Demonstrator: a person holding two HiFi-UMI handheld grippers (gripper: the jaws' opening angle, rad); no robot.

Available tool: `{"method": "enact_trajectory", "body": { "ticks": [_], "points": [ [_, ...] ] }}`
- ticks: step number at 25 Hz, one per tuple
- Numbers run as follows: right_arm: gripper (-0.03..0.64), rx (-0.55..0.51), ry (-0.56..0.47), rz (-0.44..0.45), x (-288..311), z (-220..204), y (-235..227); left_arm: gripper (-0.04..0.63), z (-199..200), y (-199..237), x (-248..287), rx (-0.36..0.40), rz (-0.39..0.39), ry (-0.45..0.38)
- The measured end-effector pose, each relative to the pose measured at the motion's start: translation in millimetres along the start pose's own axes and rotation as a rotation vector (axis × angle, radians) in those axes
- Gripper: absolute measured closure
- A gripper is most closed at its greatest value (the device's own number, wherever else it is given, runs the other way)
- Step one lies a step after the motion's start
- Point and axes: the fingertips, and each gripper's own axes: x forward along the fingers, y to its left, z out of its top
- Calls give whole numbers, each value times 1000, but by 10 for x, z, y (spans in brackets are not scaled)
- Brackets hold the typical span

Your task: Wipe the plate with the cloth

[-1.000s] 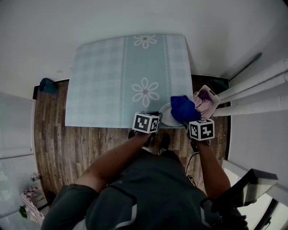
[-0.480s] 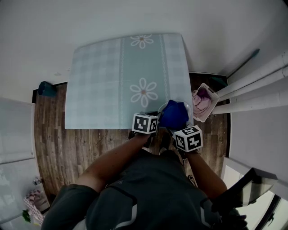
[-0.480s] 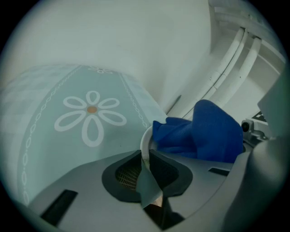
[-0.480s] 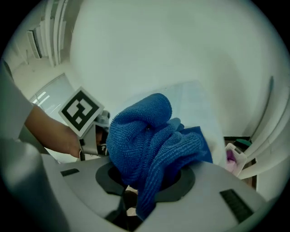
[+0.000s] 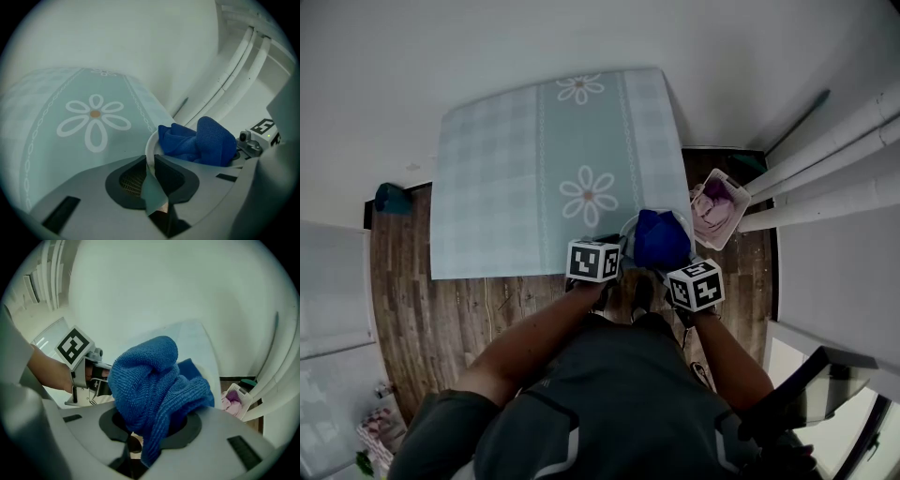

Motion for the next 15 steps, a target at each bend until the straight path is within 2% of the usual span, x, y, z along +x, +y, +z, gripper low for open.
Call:
{"method": "enact_trajectory", "body": {
  "ticks": [6, 8, 11, 13, 15],
  "points": [
    [488, 67, -41, -126, -329, -23, -615, 534, 23, 5, -35, 15, 27, -3],
    [488, 69, -51, -141, -380, 13, -714, 534, -34, 27, 4, 8, 32, -1],
    [488, 51, -109, -140, -451, 262, -735, 532, -73, 32, 34, -12, 14, -14],
    [488, 44, -166, -145, -493, 512, -762, 532, -46, 26, 3, 13, 19, -39],
    [488, 23, -169, -170, -447, 683, -835, 533, -25, 15, -40, 33, 31, -72]
  ]
}}
